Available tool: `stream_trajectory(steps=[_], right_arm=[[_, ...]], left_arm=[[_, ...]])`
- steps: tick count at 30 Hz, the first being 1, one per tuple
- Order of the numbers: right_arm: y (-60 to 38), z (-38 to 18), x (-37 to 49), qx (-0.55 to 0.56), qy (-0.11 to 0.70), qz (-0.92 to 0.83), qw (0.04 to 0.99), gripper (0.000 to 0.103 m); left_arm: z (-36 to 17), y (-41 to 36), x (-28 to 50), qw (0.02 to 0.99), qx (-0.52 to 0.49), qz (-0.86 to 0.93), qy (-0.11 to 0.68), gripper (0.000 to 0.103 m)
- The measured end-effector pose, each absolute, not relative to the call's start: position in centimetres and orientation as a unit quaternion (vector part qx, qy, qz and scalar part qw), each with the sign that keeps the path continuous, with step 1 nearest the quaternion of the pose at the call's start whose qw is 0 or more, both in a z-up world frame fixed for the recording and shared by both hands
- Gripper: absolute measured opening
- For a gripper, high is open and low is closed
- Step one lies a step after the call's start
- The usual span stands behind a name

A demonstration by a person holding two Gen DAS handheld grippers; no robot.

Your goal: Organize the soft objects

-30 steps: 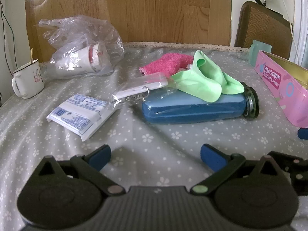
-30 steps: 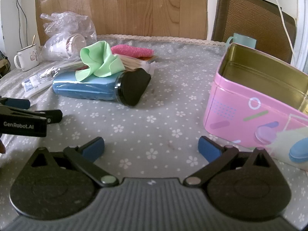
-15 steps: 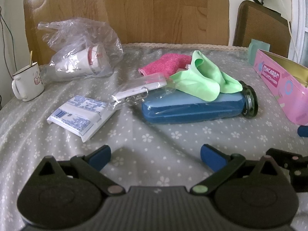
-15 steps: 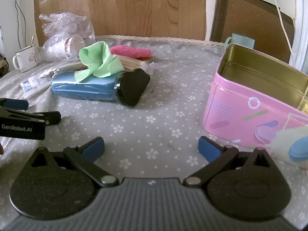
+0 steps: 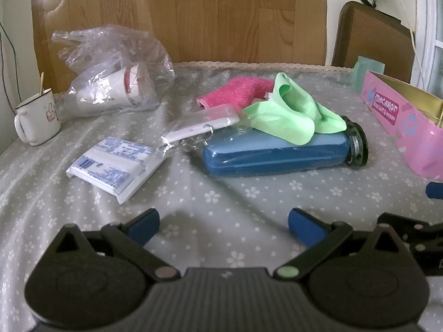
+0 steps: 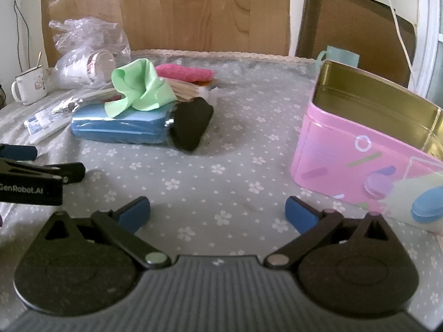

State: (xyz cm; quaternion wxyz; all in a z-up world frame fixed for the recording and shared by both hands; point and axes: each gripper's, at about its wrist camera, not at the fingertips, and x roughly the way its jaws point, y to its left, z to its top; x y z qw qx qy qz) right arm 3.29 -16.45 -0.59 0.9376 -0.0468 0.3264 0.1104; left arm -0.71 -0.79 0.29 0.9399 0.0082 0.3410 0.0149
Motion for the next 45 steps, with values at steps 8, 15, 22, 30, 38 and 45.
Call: stream_trajectory(steps=[8,15,22,30,38,45], right_arm=[[-14.4,-0.4,3.0,-0.082,0.291,0.132,0.944,0.077],[-13.5,1.1,3.6,-0.052,0.232,0.162,0.958,0.048],[-10.9,3.1,9.0,-0.026,0.238,0.202,0.950,0.060],[-10.7,2.6,6.7,-0.060,0.236,0.213,0.946,0.004],[-16.9,-0.6,-3.4,-0.075,0.267,0.197,0.940,0.005],[-18.1,0.1,-4.6,-0.062,0.256,0.201,0.943,0.066]], left_arm=[[0.5,0.2,-0.9,0.943,-0.017,0.036,0.330,0.103],[1.5,3.1,-3.2,0.959,-0.093,0.092,0.250,0.103],[1.4,4.5,-2.5,0.953,-0.129,0.098,0.254,0.103],[1.4,4.7,-3.5,0.958,-0.144,0.066,0.239,0.103],[1.6,2.7,-3.2,0.949,-0.127,-0.098,0.272,0.092],[1.9,-3.3,-4.4,0.922,-0.117,-0.192,0.316,0.082]])
